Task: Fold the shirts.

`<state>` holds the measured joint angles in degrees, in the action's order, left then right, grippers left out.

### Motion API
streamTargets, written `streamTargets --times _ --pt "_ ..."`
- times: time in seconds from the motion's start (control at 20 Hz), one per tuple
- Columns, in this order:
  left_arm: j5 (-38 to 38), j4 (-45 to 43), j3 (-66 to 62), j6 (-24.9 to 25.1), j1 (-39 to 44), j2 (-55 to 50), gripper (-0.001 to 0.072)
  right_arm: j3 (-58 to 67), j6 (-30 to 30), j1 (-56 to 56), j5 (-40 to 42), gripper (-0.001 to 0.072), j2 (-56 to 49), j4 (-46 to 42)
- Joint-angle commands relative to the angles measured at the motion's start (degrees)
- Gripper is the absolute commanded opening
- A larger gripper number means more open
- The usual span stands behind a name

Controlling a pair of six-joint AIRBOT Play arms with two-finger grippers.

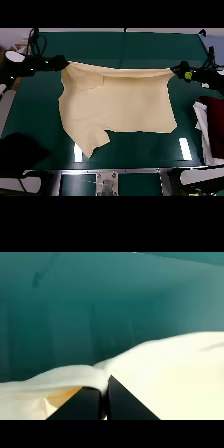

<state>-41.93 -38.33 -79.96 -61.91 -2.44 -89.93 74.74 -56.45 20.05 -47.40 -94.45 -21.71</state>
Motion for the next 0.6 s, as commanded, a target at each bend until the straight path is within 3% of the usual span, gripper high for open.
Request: streamTargets --times 0.0,0.25,0.55 --pt "6.0 1.7 -2.0 0.9 0.3 -6.0 0.0023 8.1 0.1 -0.6 0.3 0.0012 -11.5 5.3" --pt "10.0 1.7 -6.3 0.9 0.3 -6.2 0.0023 18.9 -0.1 -0.9 0.9 0.0013 -15.8 8.9" --pt "12.4 1.7 -7.9 0.9 0.3 -6.2 0.0023 21.4 0.0 -2.6 5.1 0.0013 -15.9 8.9"
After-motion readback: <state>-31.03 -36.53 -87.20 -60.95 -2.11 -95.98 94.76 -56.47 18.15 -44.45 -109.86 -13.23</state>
